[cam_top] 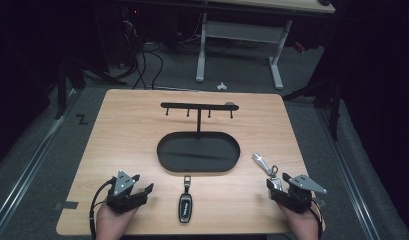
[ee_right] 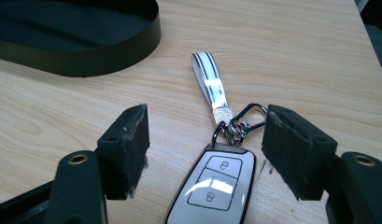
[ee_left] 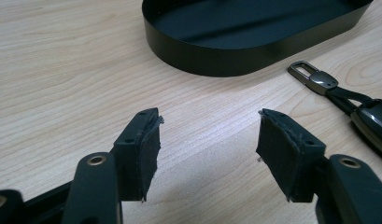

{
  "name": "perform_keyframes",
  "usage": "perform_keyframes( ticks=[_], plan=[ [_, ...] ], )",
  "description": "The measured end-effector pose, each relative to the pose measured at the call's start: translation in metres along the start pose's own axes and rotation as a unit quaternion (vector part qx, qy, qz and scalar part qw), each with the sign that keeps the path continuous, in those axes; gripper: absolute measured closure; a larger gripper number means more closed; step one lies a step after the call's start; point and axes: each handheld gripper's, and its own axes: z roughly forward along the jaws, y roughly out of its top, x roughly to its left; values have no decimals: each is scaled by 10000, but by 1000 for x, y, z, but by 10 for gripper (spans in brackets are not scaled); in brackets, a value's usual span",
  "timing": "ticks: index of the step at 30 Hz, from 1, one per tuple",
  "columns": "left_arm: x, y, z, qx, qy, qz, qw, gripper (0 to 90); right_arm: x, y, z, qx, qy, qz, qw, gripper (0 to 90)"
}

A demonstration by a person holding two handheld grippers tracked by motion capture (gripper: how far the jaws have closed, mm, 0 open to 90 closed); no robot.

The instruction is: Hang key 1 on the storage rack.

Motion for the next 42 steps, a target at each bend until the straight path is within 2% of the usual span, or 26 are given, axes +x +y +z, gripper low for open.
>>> perform_keyframes(
  ticks=[9,12,18,22,23,25,28,30,34,36,37,42],
  plan=[
    [-5,1,1,39,-26,76,10000,398,-2,0,-2,10,11,110,9999,342],
    [-7,0,0,60,-45,143,9999,414,-1,0,-2,23,25,66,10000,357],
    [-12,-1,1,194,-165,268,9993,439,4,3,4,63,75,34,9999,343],
    [-17,0,1,226,-254,282,9990,478,7,5,8,1,107,-1,9999,318],
    [-21,2,0,243,-335,327,9986,502,9,5,8,-44,90,-3,9999,342],
    [-26,3,1,264,-366,383,9982,521,11,6,9,-47,162,2,9999,355],
    [-37,5,4,411,-388,567,9968,579,13,7,8,-59,203,-38,9998,385],
    [-42,5,6,498,-461,612,9958,635,15,8,7,-85,212,-63,9997,409],
    [-58,6,9,660,-670,890,9916,742,16,7,7,-75,333,-60,9994,466],
    [-61,7,9,674,-722,926,9908,781,16,7,8,-50,381,-27,9993,491],
    [-69,8,10,707,-800,1035,9889,800,16,8,9,-34,423,-27,9991,512],
    [-80,7,15,922,-850,1192,9849,852,18,9,8,-17,501,-81,9987,541]
  ],
)
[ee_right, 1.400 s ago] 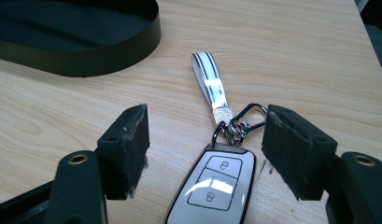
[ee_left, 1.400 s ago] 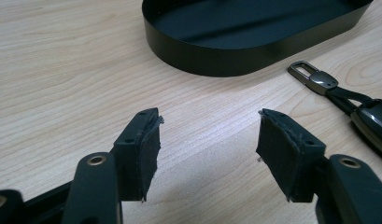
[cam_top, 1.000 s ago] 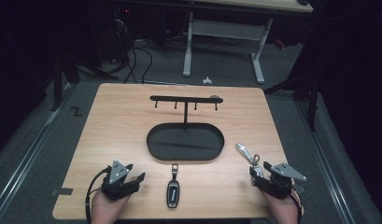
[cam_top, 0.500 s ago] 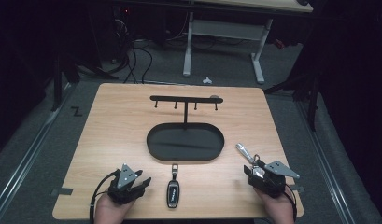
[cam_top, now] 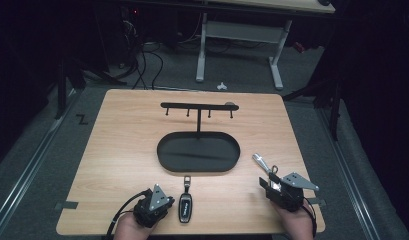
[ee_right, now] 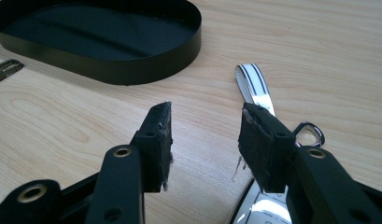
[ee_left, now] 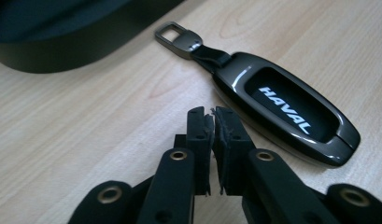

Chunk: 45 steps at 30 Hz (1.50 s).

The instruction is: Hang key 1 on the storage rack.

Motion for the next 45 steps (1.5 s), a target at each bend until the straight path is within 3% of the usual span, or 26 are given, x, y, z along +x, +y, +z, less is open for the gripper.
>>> perform_keyframes(
  ticks=[7,13,14,15,17,20,22,24,25,28,30,33,38,42,45],
  plan=[
    [-15,6,9,80,-170,225,9996,871,6,1,3,18,53,-149,9999,499],
    [-32,15,18,-45,-417,447,9981,839,15,2,8,58,159,-283,9995,503],
    [-39,19,17,-212,-474,592,9969,834,17,2,9,70,199,-303,9993,506],
    [-39,20,15,-254,-491,602,9967,823,21,3,10,82,267,-347,9990,517],
    [-35,20,10,-387,-472,527,9967,795,28,4,11,114,383,-395,9984,545],
    [-21,12,1,-557,-196,354,9976,700,46,7,14,143,664,-577,9960,584],
    [-4,4,-8,-640,35,96,9979,634,57,9,17,167,835,-691,9940,614],
    [1,1,-11,-684,116,-5,9976,564,66,10,19,218,928,-742,9927,633],
    [14,-7,-20,-772,340,-250,9961,531,78,10,24,252,1177,-760,9898,657],
    [31,-18,-34,-923,683,-554,9918,468,96,12,31,339,1431,-853,9854,713],
    [39,-25,-40,-955,784,-751,9895,450,106,13,34,355,1591,-918,9823,771],
    [45,-32,-46,-1014,768,-968,9872,451,119,14,39,421,1787,-1058,9773,899],
    [45,-36,-47,-976,802,-947,9875,449,137,18,42,437,2155,-1201,9681,900],
    [43,-37,-45,-954,746,-880,9887,449,155,16,44,561,2495,-1383,9568,900],
    [38,-35,-42,-938,688,-748,9904,448,164,13,48,760,2514,-1537,9526,900]
  ],
)
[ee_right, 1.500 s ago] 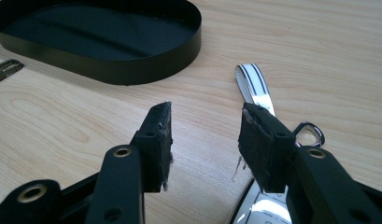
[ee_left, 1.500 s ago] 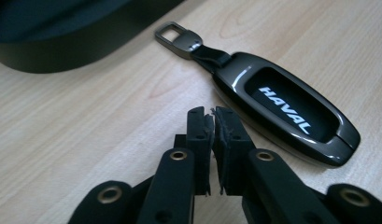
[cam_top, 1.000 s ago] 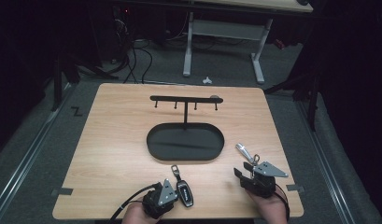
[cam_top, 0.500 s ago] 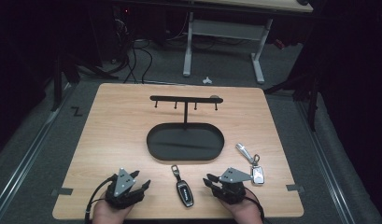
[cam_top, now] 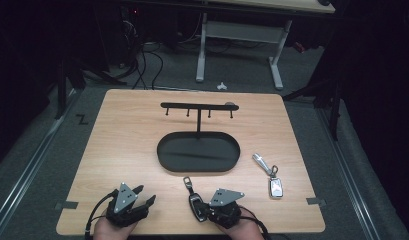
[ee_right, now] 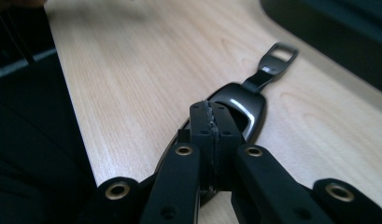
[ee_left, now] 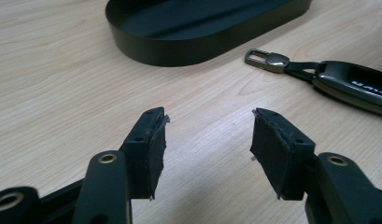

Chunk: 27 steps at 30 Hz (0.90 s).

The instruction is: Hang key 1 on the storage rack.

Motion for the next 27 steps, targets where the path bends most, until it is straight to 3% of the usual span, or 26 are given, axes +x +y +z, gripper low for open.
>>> perform_keyframes(
  ticks=[5,11,18,27],
  plan=[
    [-3,0,2,14,-37,65,10000,448,1,-2,4,160,-59,-102,9998,900],
    [-3,0,0,-33,-81,75,9999,449,-8,-6,2,260,-370,-130,9989,900],
    [-2,1,0,-73,-99,69,9999,442,-36,-14,-10,244,-712,161,9970,900],
    [-4,7,2,-212,-143,107,9996,429,-49,-24,-25,296,-947,344,9945,899]
  ],
)
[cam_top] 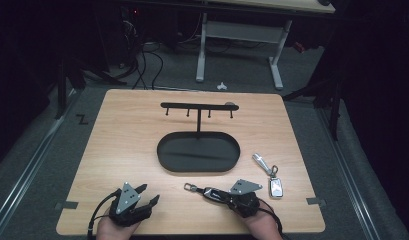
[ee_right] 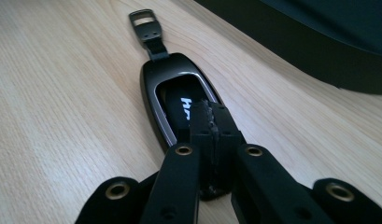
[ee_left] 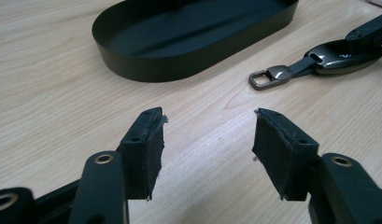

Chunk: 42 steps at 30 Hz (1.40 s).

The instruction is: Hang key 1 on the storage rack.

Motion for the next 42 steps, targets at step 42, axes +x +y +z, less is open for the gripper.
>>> perform_keyframes(
  ticks=[42],
  plan=[
    [3,11,14,-340,-151,-100,9993,345,-34,-31,-58,-381,-658,722,9945,728]
  ],
)
